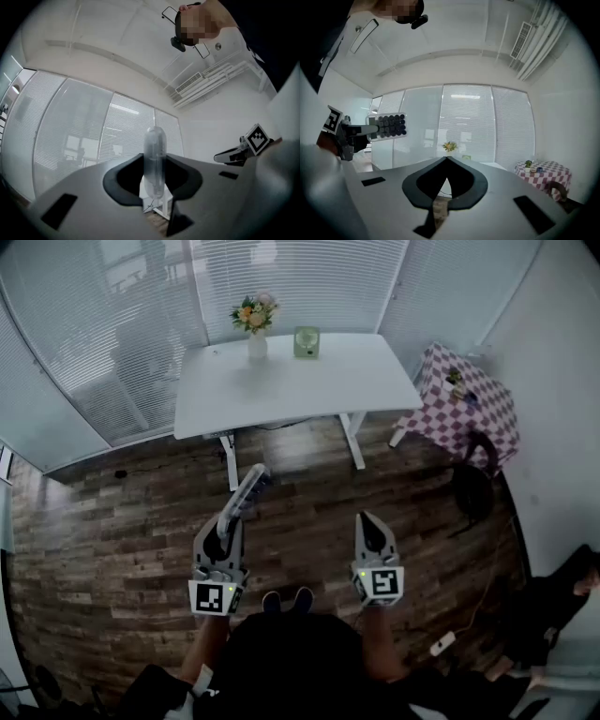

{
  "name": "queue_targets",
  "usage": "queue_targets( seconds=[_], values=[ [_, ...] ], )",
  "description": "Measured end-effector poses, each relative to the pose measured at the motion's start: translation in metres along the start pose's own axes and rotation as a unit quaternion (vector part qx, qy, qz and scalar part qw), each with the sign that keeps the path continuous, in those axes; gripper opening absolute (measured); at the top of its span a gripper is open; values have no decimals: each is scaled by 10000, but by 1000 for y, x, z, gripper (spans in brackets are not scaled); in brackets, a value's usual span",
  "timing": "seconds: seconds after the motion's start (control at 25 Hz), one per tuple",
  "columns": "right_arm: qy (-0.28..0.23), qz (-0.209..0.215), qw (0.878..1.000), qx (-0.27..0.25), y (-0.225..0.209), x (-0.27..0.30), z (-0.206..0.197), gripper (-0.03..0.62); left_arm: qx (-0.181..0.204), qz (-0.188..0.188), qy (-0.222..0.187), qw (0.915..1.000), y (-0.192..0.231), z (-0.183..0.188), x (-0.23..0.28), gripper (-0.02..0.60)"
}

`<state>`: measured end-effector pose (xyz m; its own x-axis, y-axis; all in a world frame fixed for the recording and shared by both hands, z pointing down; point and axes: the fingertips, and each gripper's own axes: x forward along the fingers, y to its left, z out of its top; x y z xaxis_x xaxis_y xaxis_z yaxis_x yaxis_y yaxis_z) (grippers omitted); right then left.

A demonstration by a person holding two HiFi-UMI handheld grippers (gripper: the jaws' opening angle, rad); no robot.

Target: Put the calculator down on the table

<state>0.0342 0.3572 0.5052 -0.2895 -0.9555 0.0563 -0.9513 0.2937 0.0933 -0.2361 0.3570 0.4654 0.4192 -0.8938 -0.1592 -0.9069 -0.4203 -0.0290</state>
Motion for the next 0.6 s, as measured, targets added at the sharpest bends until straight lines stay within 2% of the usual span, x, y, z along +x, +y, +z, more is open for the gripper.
queue_targets(
  seconds=[0.2, 0.6],
  values=[
    [82, 15, 10000, 26, -12, -8, -6, 5, -176, 50, -32, 9998, -12, 0, 1, 100],
    [125, 221, 9996, 133, -29, -14, -11, 5, -189, 154, 100, 9997, -35, -7, 7, 100]
  ],
)
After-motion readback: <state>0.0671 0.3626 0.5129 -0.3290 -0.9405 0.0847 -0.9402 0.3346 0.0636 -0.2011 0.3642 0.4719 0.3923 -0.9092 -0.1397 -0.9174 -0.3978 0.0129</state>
